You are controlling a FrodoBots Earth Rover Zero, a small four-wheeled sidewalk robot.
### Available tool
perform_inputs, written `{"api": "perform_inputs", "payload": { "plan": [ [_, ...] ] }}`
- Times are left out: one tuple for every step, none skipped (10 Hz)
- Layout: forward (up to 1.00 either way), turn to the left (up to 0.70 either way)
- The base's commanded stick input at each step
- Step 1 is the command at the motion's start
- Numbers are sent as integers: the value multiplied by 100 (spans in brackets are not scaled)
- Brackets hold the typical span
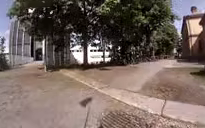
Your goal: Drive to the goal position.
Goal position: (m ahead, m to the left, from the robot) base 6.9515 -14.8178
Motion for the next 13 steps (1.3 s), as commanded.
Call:
{"api": "perform_inputs", "payload": {
  "plan": [
    [25,0],
    [0,0],
    [0,0],
    [0,0],
    [0,0],
    [0,0],
    [0,0],
    [0,0],
    [0,0],
    [0,0],
    [4,0],
    [27,0],
    [51,0]
  ]
}}
